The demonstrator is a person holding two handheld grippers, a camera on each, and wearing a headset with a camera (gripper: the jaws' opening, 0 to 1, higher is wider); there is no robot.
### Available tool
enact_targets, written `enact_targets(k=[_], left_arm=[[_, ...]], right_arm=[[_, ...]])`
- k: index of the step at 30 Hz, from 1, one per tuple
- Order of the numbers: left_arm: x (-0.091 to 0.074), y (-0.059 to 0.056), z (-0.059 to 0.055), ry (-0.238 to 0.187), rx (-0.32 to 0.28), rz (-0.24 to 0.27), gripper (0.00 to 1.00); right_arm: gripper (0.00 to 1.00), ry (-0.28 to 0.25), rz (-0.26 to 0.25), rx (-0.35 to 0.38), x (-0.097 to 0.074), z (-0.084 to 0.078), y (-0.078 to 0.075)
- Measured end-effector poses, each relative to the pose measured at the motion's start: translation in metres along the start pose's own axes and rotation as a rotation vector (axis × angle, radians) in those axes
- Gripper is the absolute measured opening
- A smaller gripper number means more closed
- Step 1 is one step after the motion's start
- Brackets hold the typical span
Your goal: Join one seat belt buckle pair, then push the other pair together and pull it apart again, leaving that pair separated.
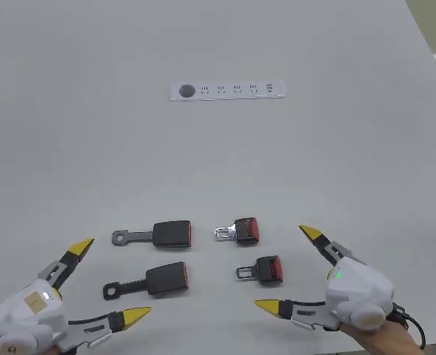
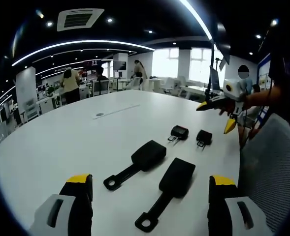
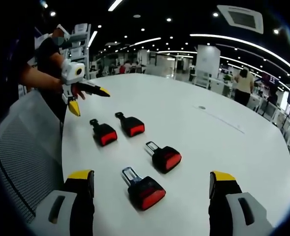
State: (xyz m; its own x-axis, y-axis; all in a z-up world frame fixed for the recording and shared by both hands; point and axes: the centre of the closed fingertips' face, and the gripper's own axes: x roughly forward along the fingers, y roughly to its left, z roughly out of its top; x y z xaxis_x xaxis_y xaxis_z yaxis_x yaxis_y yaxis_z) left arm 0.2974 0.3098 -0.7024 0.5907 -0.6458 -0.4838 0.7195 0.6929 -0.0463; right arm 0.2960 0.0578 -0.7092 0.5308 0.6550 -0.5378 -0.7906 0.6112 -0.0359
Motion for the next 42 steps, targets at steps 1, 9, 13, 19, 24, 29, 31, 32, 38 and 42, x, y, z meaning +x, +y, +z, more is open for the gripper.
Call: enact_targets(k=[1,9,13,19,24,29,31,32,38,42], left_arm=[[0.0000,0.0000,0.0001,-0.001,0.000,0.000,1.00],[-0.0011,0.0007,-0.0003,-0.002,0.001,0.004,1.00],[-0.0013,0.0004,0.0001,-0.002,0.000,0.004,1.00],[-0.0013,0.0003,0.0007,-0.004,0.001,0.005,1.00],[-0.0016,0.0004,0.0004,-0.005,0.001,0.006,1.00],[-0.0018,0.0008,-0.0004,-0.005,0.002,0.007,1.00],[-0.0020,0.0009,-0.0005,-0.005,0.002,0.007,1.00],[-0.0019,0.0008,0.0000,-0.004,0.004,0.007,1.00],[-0.0011,-0.0008,0.0030,0.000,0.023,-0.006,0.99],[0.0018,-0.0027,0.0027,0.014,0.035,-0.028,0.97]], right_arm=[[0.99,-0.001,-0.001,-0.001,0.0000,0.0004,-0.0002],[0.99,-0.001,-0.003,-0.009,-0.0010,0.0024,-0.0011],[0.99,0.000,-0.003,-0.011,-0.0010,0.0023,-0.0012],[0.99,0.001,-0.003,-0.013,-0.0015,0.0022,-0.0015],[0.99,0.000,-0.003,-0.014,-0.0020,0.0030,-0.0016],[0.99,0.003,-0.001,-0.017,-0.0024,0.0033,-0.0014],[0.99,0.003,-0.001,-0.020,-0.0027,0.0035,-0.0014],[0.99,0.003,-0.002,-0.021,-0.0028,0.0035,-0.0016],[0.98,0.010,0.010,-0.041,-0.0035,0.0035,-0.0015],[0.97,0.021,0.022,-0.059,-0.0037,0.0032,-0.0018]])
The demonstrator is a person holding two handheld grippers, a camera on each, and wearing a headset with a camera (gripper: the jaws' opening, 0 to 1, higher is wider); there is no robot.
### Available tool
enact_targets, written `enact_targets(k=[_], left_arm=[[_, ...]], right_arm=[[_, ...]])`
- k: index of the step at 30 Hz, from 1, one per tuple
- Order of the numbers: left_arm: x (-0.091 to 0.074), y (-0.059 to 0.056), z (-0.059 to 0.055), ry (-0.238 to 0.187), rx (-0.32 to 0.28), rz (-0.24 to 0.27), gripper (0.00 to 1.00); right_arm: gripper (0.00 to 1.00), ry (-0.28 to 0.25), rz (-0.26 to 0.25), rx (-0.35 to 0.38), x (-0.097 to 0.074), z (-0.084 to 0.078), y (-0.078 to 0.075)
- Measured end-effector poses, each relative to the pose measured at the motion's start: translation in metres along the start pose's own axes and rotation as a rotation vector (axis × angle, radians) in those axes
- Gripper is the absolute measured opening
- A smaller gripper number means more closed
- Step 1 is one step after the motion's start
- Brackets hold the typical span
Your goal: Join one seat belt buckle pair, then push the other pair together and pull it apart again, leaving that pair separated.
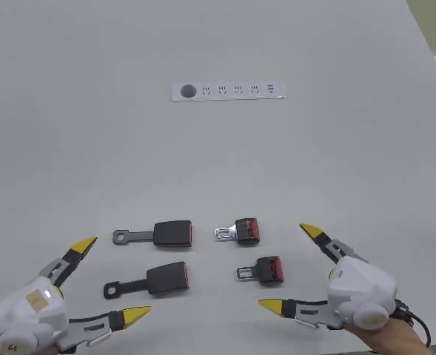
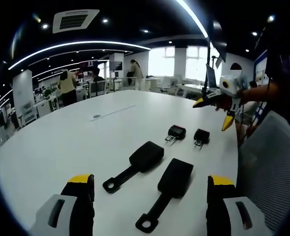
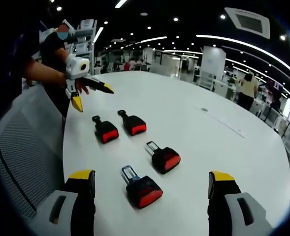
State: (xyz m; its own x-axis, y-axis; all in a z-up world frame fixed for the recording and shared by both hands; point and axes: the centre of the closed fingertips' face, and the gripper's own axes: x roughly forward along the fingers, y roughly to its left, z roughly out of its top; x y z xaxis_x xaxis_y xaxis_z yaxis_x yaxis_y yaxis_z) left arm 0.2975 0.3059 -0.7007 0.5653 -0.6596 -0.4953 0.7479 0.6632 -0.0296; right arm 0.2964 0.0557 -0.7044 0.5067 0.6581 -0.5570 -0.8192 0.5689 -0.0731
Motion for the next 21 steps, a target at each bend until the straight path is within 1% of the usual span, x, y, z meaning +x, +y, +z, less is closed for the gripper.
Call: enact_targets(k=[3,8,12,15,18,21], left_arm=[[0.003,-0.003,-0.001,0.019,0.021,-0.024,0.95],[0.009,-0.007,-0.003,0.045,0.050,-0.065,0.89],[0.015,-0.012,-0.010,0.084,0.075,-0.106,0.87],[0.018,-0.015,-0.012,0.102,0.085,-0.123,0.85],[0.023,-0.019,-0.015,0.132,0.103,-0.156,0.81],[0.026,-0.022,-0.018,0.151,0.123,-0.174,0.79]], right_arm=[[0.94,0.032,0.023,-0.034,0.000,-0.004,0.001],[0.88,0.061,0.051,-0.057,0.001,-0.006,0.000],[0.82,0.086,0.067,-0.098,0.002,-0.009,0.000],[0.78,0.104,0.083,-0.125,0.003,-0.012,0.001],[0.75,0.115,0.101,-0.138,0.005,-0.014,0.002],[0.71,0.127,0.121,-0.156,0.007,-0.016,0.004]])
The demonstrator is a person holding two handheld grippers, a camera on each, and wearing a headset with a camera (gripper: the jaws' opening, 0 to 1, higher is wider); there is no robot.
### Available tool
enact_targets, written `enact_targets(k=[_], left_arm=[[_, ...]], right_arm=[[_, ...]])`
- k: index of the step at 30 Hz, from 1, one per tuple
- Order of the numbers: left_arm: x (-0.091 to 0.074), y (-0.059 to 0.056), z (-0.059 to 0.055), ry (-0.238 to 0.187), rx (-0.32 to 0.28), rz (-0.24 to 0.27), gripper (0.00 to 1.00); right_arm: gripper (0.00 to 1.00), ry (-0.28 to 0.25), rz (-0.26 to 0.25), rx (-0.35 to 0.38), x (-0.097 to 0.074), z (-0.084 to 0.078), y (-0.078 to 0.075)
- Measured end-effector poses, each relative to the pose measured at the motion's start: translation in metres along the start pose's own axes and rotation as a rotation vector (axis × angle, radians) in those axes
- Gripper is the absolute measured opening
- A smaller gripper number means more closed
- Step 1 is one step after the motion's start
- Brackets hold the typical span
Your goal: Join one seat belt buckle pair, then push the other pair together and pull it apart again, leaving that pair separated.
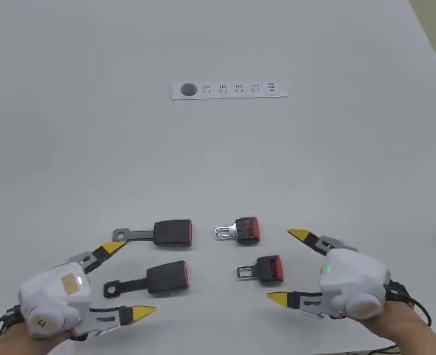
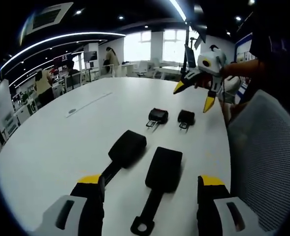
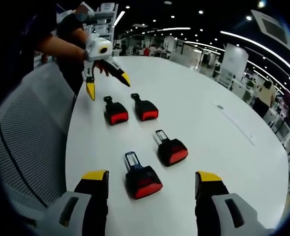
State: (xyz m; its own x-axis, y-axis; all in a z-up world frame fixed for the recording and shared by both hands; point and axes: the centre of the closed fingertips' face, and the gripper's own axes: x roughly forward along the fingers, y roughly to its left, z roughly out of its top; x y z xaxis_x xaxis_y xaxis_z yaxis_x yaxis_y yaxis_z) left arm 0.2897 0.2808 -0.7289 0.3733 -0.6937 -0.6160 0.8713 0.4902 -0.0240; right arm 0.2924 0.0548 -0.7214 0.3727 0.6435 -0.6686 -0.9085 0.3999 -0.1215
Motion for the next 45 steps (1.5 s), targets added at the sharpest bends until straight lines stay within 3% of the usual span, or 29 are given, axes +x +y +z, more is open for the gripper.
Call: enact_targets(k=[19,26,35,45], left_arm=[[0.020,-0.009,-0.003,0.095,0.102,-0.125,0.58],[0.025,-0.012,-0.009,0.139,0.134,-0.169,0.49],[0.032,-0.016,-0.016,0.195,0.161,-0.225,0.42],[0.033,-0.018,-0.020,0.238,0.195,-0.261,0.35]], right_arm=[[0.51,0.105,0.115,-0.133,0.015,-0.015,0.006],[0.45,0.162,0.173,-0.161,0.021,-0.026,0.012],[0.36,0.188,0.211,-0.183,0.027,-0.031,0.010],[0.32,0.229,0.249,-0.187,0.030,-0.043,0.013]])
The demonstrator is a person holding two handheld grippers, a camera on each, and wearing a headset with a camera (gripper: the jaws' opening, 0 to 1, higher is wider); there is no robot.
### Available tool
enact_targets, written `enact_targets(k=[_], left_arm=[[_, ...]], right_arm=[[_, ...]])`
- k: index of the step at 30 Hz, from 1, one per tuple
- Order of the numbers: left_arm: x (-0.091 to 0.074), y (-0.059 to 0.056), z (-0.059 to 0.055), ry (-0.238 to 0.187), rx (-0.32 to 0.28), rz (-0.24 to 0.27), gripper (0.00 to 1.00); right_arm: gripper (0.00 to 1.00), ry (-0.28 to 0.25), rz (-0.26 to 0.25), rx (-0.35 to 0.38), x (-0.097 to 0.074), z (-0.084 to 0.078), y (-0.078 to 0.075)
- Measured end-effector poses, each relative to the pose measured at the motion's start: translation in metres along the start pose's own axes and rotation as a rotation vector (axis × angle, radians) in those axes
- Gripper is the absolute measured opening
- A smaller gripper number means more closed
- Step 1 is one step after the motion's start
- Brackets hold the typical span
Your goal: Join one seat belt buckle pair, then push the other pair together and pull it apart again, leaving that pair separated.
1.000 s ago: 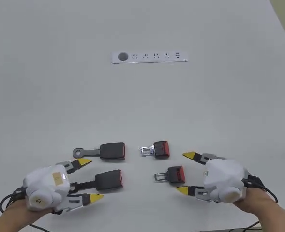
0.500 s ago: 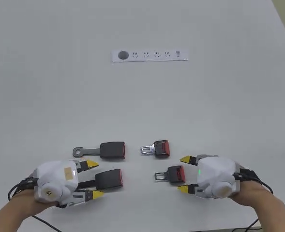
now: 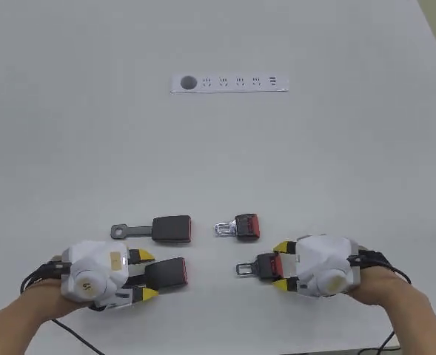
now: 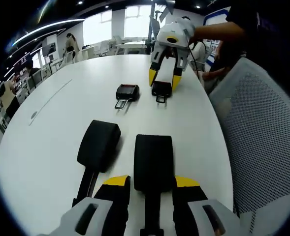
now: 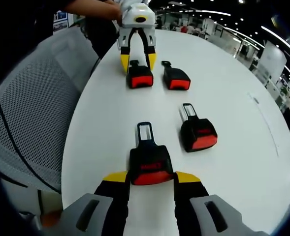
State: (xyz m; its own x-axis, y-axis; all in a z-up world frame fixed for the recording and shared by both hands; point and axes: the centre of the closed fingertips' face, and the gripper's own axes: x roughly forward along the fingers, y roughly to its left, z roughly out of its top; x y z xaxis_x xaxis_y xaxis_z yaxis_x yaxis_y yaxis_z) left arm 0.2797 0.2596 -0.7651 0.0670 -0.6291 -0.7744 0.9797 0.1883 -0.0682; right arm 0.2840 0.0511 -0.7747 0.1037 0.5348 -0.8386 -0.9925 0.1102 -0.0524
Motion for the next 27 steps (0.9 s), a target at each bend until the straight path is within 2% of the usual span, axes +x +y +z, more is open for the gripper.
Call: enact_targets(k=[9,27], left_arm=[[0.0054,-0.0021,-0.0045,0.019,0.051,-0.028,0.32],[0.0057,-0.0021,-0.0065,0.046,0.034,-0.047,0.32]], right_arm=[[0.32,0.002,0.007,-0.017,0.0002,-0.0011,0.0001],[0.31,0.000,0.016,-0.038,-0.0003,0.0004,0.0023]])
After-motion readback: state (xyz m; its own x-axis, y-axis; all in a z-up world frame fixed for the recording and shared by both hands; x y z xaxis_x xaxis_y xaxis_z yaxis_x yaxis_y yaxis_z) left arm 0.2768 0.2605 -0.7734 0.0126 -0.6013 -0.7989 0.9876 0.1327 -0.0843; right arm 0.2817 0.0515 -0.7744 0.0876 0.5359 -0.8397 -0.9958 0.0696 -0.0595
